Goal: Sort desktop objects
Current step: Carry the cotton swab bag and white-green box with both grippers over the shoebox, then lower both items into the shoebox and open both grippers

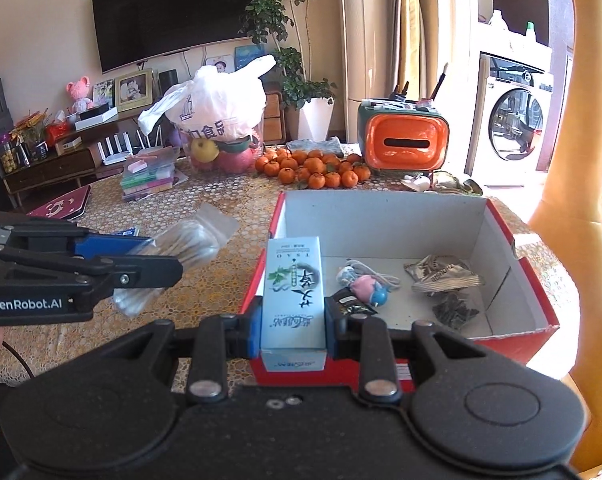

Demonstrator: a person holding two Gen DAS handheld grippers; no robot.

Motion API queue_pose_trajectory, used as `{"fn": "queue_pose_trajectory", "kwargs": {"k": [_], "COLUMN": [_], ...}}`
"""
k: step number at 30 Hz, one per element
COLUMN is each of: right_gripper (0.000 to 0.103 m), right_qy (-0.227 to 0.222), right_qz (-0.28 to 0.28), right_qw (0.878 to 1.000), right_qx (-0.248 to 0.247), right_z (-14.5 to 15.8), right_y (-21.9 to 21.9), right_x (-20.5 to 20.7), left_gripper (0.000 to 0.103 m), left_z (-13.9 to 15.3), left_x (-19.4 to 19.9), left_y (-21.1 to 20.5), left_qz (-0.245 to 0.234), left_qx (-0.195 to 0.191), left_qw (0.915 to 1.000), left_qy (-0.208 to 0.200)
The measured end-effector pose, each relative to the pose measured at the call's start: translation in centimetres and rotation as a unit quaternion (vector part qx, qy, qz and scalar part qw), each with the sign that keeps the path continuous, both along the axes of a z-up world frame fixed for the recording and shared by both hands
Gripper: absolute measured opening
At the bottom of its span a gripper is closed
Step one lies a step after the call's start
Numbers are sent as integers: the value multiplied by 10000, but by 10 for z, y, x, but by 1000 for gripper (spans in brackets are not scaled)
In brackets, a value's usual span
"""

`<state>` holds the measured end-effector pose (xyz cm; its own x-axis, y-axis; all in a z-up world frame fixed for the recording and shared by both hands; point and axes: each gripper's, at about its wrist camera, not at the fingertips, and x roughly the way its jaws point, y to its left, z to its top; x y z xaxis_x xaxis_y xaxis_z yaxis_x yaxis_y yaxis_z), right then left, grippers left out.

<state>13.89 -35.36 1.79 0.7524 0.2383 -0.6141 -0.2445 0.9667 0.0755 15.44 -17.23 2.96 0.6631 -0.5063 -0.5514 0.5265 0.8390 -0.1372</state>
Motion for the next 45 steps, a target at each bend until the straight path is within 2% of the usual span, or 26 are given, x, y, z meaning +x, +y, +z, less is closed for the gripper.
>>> {"fn": "queue_pose_trajectory", "kwargs": {"k": [14, 32, 45], "right_gripper": [28, 28, 28], "right_qy": [72, 687, 1105], "right_qz": [-330, -750, -740], "right_qw": [9994, 9948, 9902], "right_qx": [-84, -14, -421], "right_z": [-10, -52, -81], "right_y": [-37, -80, -83], "right_x": [27, 94, 119], "left_gripper": [33, 33, 33], "left_z": [-9, -43, -70], "left_x": [37, 102, 126], "left_y": [-47, -99, -118], "left_qz": [-217, -257, -244], "left_qx": [144, 755, 1120], "left_qw": [9996, 9952, 9903], "left_qy": [93, 570, 790]}}
